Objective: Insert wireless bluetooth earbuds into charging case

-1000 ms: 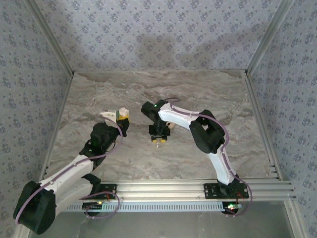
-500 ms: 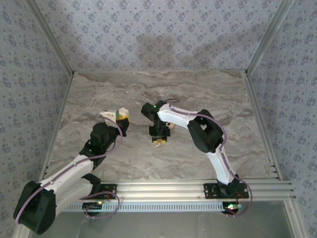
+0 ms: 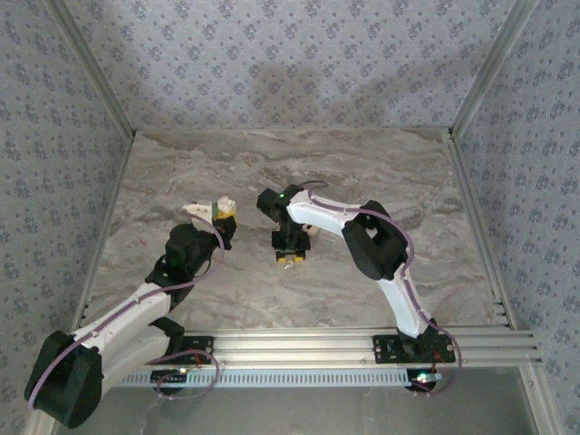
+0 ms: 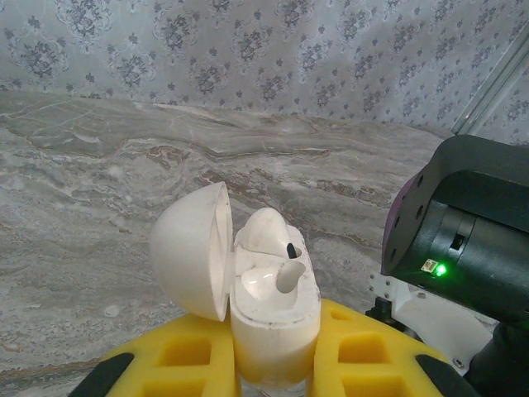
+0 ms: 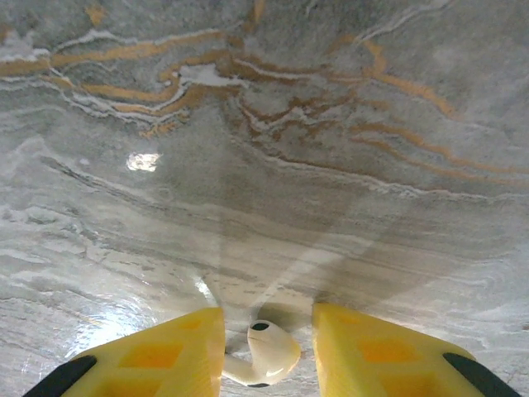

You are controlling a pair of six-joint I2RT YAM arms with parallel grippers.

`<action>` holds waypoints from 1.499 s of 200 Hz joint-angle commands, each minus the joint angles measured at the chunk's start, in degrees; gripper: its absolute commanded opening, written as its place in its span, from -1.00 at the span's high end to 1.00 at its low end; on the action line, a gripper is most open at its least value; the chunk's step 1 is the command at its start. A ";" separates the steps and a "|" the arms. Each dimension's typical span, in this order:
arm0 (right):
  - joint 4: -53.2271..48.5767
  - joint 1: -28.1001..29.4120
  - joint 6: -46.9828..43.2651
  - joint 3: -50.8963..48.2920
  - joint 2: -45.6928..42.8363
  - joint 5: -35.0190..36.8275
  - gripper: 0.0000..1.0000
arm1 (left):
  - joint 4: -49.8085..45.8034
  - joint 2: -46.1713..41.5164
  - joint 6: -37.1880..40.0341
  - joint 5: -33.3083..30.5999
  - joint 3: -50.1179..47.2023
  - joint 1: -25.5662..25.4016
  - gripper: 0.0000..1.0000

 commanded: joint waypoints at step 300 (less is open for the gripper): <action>5.05 0.42 12.30 -7.76 -5.96 -3.44 0.22 | -0.62 -0.79 0.62 0.24 0.99 0.43 0.65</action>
